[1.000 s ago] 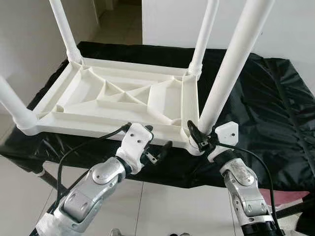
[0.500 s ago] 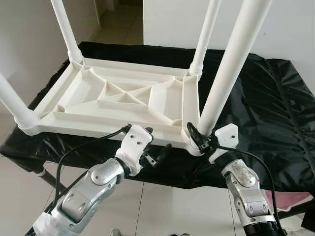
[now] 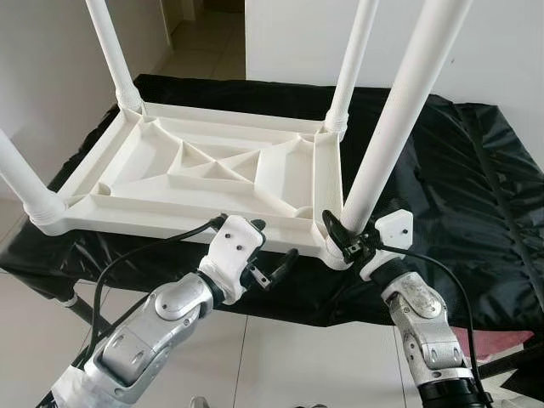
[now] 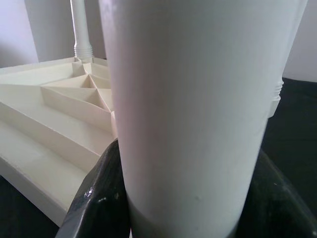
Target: Building children table
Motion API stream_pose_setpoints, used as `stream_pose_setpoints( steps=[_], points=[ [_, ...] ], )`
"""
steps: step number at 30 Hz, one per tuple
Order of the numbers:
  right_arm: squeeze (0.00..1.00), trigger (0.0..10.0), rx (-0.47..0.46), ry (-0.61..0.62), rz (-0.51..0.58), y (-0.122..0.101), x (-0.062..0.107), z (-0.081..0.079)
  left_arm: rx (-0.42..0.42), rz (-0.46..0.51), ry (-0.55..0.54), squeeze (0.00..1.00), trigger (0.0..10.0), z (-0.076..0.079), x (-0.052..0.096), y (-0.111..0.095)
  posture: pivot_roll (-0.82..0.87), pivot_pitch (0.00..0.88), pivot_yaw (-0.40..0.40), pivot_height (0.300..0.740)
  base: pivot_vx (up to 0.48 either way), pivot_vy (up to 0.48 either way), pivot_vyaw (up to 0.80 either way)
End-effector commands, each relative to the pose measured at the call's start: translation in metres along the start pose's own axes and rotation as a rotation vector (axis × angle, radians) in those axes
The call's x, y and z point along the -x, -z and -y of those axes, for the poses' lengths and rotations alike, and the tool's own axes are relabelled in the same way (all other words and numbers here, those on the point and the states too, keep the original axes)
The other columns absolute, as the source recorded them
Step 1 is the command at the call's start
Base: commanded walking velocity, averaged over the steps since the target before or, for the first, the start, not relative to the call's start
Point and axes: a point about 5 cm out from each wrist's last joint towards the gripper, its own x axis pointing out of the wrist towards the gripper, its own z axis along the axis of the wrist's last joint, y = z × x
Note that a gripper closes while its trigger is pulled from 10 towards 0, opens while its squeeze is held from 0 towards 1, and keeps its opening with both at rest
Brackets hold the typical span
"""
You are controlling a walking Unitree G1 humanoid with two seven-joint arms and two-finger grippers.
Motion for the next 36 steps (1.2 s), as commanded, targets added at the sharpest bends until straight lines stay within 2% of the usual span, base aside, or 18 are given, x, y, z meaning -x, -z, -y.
stream_pose_setpoints(
  steps=[1,4,8,10,15,24,26,28,31,32,35,36],
  points=[
    [0.00,10.0,-0.107,0.053,-0.090,0.019,0.005,0.002,-0.011,0.012,0.269,0.00,10.0,0.014,0.001,-0.004,0.01,0.111,0.013,0.740,0.000,0.000,0.00],
    [0.00,10.0,-0.105,0.058,-0.096,0.020,0.005,0.003,-0.011,0.012,0.267,0.00,10.0,0.014,0.001,-0.004,0.01,0.113,0.012,0.740,0.000,0.000,0.00],
    [0.00,10.0,-0.145,0.092,-0.113,0.022,0.005,0.005,-0.013,0.013,0.263,0.00,10.0,0.013,0.000,-0.005,0.01,0.114,0.011,0.740,0.000,0.000,0.00],
    [0.00,10.0,-0.200,0.141,-0.115,0.023,0.004,0.006,-0.013,0.013,0.259,0.00,10.0,0.013,0.001,-0.005,0.02,0.116,0.011,0.740,0.000,0.000,0.00],
    [0.00,10.0,-0.240,0.152,-0.112,0.023,0.003,0.004,-0.014,0.013,0.257,0.00,10.0,0.013,0.001,-0.005,0.01,0.120,0.011,0.740,0.000,0.000,0.00],
    [0.00,10.0,-0.196,0.145,-0.107,0.021,0.002,0.003,-0.011,0.012,0.257,0.00,10.0,0.013,0.001,-0.005,0.01,0.123,0.010,0.740,0.000,0.000,0.00],
    [0.00,10.0,-0.197,0.180,-0.104,0.020,0.002,0.004,-0.011,0.012,0.256,0.00,10.0,0.013,0.001,-0.005,0.01,0.123,0.010,0.740,0.000,0.000,0.00],
    [0.00,10.0,-0.191,0.311,-0.113,0.020,-0.001,0.007,-0.011,0.011,0.254,0.00,10.0,0.013,0.000,-0.005,0.01,0.125,0.005,0.740,0.000,0.000,0.00],
    [0.00,10.0,-0.191,0.311,-0.113,0.020,-0.001,0.007,-0.011,0.011,0.254,0.00,10.0,0.013,0.000,-0.005,0.01,0.125,0.005,0.740,0.000,0.000,0.00],
    [0.00,10.0,-0.183,0.375,-0.112,0.019,-0.002,0.006,-0.011,0.011,0.254,0.00,10.0,0.014,0.000,-0.005,0.01,0.124,0.002,0.740,0.000,0.000,0.00],
    [0.00,10.0,-0.183,0.375,-0.112,0.019,-0.002,0.006,-0.011,0.011,0.254,0.00,10.0,0.014,0.000,-0.005,0.01,0.124,0.002,0.740,0.000,0.000,0.00],
    [0.00,10.0,-0.191,0.452,-0.123,0.020,-0.005,0.001,-0.008,0.013,0.253,0.00,10.0,0.015,0.000,-0.004,0.02,0.125,-0.009,0.740,0.000,0.000,0.00]
  ],
)
